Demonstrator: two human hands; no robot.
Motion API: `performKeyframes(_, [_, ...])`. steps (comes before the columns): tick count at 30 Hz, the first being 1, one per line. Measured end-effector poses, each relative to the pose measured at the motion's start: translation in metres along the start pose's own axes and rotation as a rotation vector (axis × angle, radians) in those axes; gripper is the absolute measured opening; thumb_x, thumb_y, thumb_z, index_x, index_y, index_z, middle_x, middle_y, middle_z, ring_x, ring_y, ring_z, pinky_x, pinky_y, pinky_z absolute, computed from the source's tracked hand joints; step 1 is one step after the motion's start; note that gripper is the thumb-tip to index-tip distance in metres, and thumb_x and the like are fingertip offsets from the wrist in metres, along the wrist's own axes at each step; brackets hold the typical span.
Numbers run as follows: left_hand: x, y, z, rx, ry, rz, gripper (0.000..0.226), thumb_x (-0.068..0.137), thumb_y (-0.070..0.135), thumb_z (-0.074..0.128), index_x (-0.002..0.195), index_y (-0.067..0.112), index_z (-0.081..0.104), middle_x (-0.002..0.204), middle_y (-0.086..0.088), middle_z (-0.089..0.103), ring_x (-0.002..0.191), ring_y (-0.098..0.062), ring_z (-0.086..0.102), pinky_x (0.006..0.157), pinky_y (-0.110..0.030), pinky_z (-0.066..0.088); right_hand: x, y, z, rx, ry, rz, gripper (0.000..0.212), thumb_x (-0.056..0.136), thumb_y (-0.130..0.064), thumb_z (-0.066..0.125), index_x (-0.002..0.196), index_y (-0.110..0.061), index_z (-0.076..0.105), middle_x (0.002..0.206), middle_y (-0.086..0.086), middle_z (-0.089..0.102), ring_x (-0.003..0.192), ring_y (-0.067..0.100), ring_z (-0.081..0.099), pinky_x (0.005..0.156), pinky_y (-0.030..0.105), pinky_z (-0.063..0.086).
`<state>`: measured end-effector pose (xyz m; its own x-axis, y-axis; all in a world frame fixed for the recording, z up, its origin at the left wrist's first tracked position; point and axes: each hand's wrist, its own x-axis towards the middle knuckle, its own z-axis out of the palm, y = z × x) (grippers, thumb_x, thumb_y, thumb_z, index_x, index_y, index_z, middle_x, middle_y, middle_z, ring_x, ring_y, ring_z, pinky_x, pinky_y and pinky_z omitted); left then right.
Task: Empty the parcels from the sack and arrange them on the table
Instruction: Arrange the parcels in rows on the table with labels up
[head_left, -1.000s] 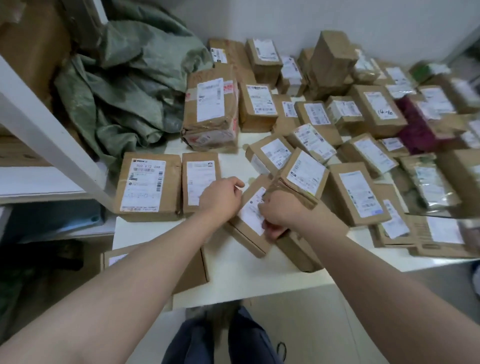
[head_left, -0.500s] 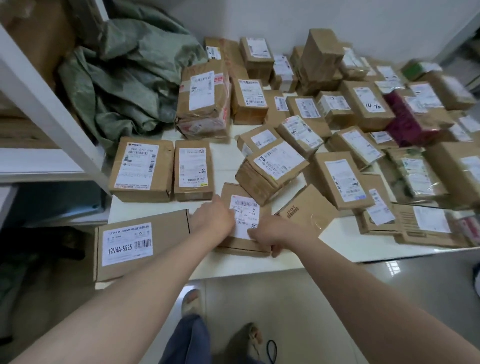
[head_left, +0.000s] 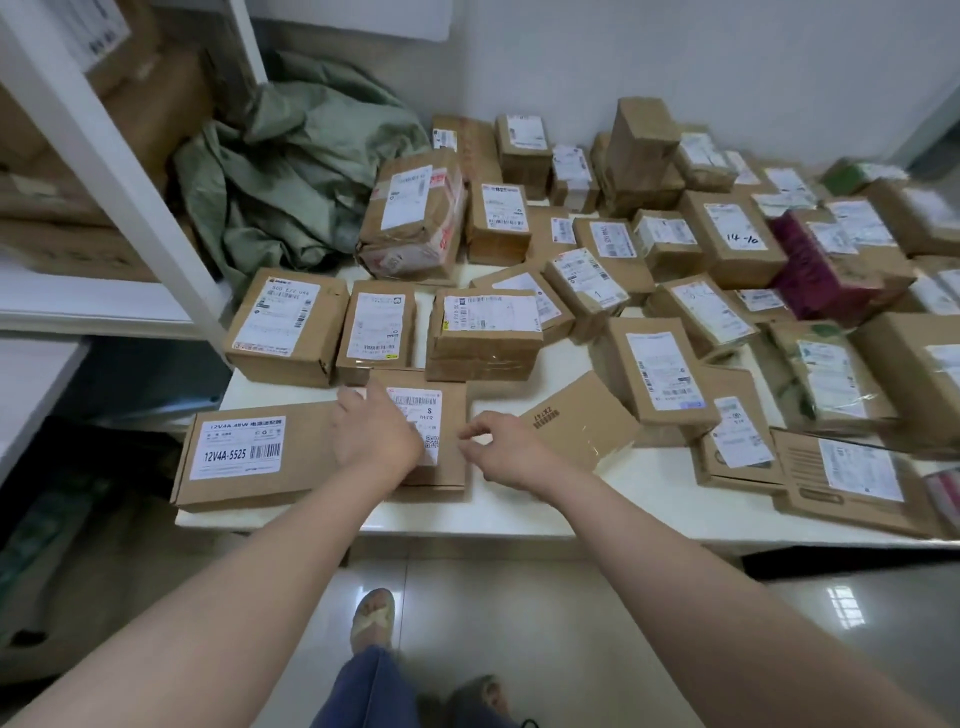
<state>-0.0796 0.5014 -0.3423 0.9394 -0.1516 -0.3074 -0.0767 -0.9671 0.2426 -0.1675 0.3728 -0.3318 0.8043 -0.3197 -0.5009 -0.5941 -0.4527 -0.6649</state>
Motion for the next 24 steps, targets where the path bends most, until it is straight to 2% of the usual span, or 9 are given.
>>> performKeyframes(2, [0.003,0.014,-0.006,-0.07,0.057,0.088,0.065,0.091,0.036,0.058,0.145,0.013,0.03,0.138,-0.019,0.035,0.127,-0.035,0.036,0.103,-0.04,0.032,0.008,-0.002,-0.018,0.084,0.236,-0.039,0.01,0.093,-0.029,0.052,0.096,-0.032,0.062,0.09,-0.009,0.063,0.09,0.023,0.065,0.081,0.039,0.055])
performKeyframes(6, [0.024,0.046,-0.018,-0.257,0.093,0.175,0.061,0.098,0.046,0.043,0.148,0.013,0.029,0.14,-0.019,0.039,0.13,-0.036,0.035,0.107,-0.044,0.032,0.036,-0.009,-0.069,0.164,0.652,0.024,0.028,0.098,-0.021,0.048,0.125,-0.016,0.053,0.115,0.003,0.061,0.099,0.02,0.058,0.084,0.036,0.05])
performKeyframes(10, [0.055,0.078,-0.025,-0.397,-0.103,0.093,0.06,0.101,0.051,0.028,0.149,0.016,0.031,0.145,-0.016,0.039,0.133,-0.036,0.037,0.105,-0.047,0.034,0.075,-0.013,-0.093,0.273,0.43,0.14,0.071,0.097,-0.035,0.055,0.154,-0.021,0.015,0.155,0.008,0.033,0.132,0.027,0.044,0.095,0.035,0.051])
performKeyframes(12, [0.073,0.094,-0.031,-0.422,-0.109,0.072,0.06,0.101,0.053,0.029,0.149,0.017,0.033,0.149,-0.015,0.034,0.136,-0.037,0.032,0.103,-0.048,0.035,0.087,-0.019,-0.096,0.357,0.389,0.171,0.083,0.095,-0.042,0.057,0.156,-0.03,0.001,0.159,0.007,0.022,0.136,0.032,0.041,0.064,0.021,0.059])
performKeyframes(13, [0.085,0.1,-0.036,-0.417,-0.079,0.079,0.058,0.1,0.053,0.031,0.147,0.018,0.035,0.149,-0.013,0.033,0.136,-0.037,0.03,0.102,-0.049,0.036,0.094,-0.02,-0.098,0.434,0.357,0.184,0.085,0.094,-0.045,0.057,0.155,-0.034,-0.001,0.155,0.01,0.031,0.128,0.034,0.051,0.052,0.021,0.057])
performKeyframes(15, [0.114,0.108,-0.043,-0.37,-0.06,0.115,0.052,0.098,0.048,0.039,0.142,0.02,0.042,0.145,-0.012,0.039,0.133,-0.037,0.035,0.099,-0.047,0.039,0.102,-0.027,-0.103,0.646,0.23,0.251,0.077,0.094,-0.042,0.059,0.153,-0.034,0.01,0.124,0.016,0.059,0.09,0.029,0.07,0.056,0.033,0.062])
performKeyframes(17, [0.142,0.111,-0.047,-0.315,-0.114,0.148,0.048,0.094,0.041,0.047,0.138,0.022,0.046,0.14,-0.012,0.047,0.128,-0.035,0.042,0.098,-0.045,0.043,0.111,-0.032,-0.105,0.711,0.137,0.292,0.055,0.096,-0.031,0.06,0.141,-0.018,0.03,0.093,0.012,0.063,0.064,0.018,0.066,0.062,0.04,0.063])
performKeyframes(19, [0.161,0.112,-0.047,-0.286,-0.155,0.162,0.046,0.092,0.036,0.049,0.136,0.025,0.049,0.137,-0.012,0.05,0.125,-0.034,0.047,0.098,-0.043,0.045,0.12,-0.034,-0.103,0.671,0.128,0.286,0.037,0.097,-0.024,0.06,0.123,-0.015,0.037,0.083,0.012,0.058,0.058,0.017,0.061,0.061,0.04,0.062])
performKeyframes(24, [0.177,0.118,-0.044,-0.262,-0.078,0.216,0.046,0.095,0.029,0.049,0.141,0.027,0.046,0.144,-0.013,0.036,0.134,-0.031,0.033,0.1,-0.041,0.04,0.14,-0.032,-0.086,0.623,0.112,0.29,0.02,0.094,-0.022,0.06,0.098,-0.012,0.043,0.085,0.011,0.053,0.051,0.018,0.058,0.064,0.04,0.061])
